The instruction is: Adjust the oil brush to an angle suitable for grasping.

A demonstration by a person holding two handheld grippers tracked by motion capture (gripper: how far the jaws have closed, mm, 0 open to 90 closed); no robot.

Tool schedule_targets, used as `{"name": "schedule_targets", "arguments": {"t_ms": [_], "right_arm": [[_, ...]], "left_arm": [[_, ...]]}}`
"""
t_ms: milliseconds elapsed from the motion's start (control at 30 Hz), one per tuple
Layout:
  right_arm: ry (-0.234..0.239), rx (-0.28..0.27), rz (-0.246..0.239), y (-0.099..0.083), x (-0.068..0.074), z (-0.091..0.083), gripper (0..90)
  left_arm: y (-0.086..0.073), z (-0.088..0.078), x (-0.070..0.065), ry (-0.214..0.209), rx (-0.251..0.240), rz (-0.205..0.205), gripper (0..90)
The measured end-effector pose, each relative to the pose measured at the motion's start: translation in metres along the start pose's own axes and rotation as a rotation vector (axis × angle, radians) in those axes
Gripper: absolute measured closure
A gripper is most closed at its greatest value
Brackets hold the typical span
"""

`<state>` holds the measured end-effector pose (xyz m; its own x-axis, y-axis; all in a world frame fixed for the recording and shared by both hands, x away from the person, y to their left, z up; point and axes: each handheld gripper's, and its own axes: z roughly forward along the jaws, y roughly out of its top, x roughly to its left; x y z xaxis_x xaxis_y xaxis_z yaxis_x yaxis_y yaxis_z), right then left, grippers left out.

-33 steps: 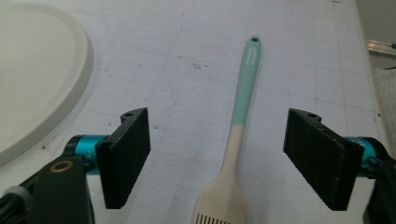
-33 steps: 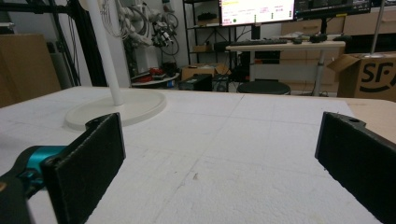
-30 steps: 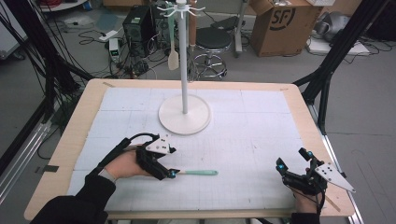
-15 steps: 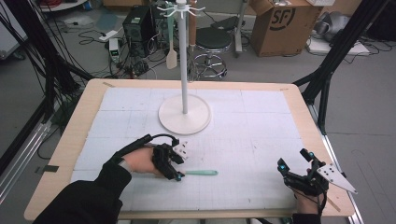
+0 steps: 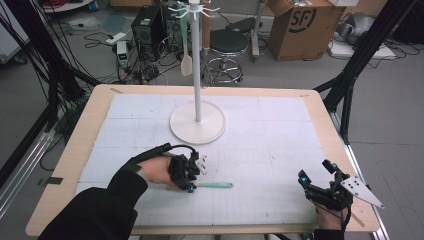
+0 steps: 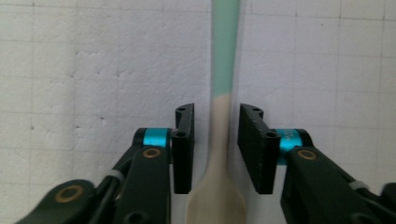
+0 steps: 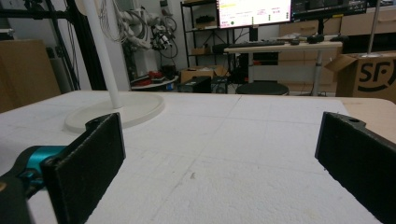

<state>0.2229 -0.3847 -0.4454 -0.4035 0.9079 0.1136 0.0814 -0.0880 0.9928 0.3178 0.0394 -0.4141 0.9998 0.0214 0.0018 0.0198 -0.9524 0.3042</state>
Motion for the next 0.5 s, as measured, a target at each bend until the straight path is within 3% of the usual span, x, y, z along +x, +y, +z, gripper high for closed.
{"name": "schedule_targets", "arguments": {"t_ms": [100, 267, 500], "right_arm": [[0.001, 0.004, 0.001, -0.0001, 0.0004, 0.0001, 0.5], [-0.001, 0.001, -0.005, 0.0002, 0.0000, -0.0002, 0.5], [0.001, 0.001, -0.001, -0.0003, 0.0001, 0.0004, 0.5]], "left_arm": [[0.0051, 0.0009, -0.0009, -0.004, 0.033, 0.009, 75.0], [0.0058, 0.0015, 0.0013, -0.014, 0.033, 0.003, 81.3], [0.0065, -0.0002, -0.0021, 0.007, 0.039, 0.013, 81.9]]}}
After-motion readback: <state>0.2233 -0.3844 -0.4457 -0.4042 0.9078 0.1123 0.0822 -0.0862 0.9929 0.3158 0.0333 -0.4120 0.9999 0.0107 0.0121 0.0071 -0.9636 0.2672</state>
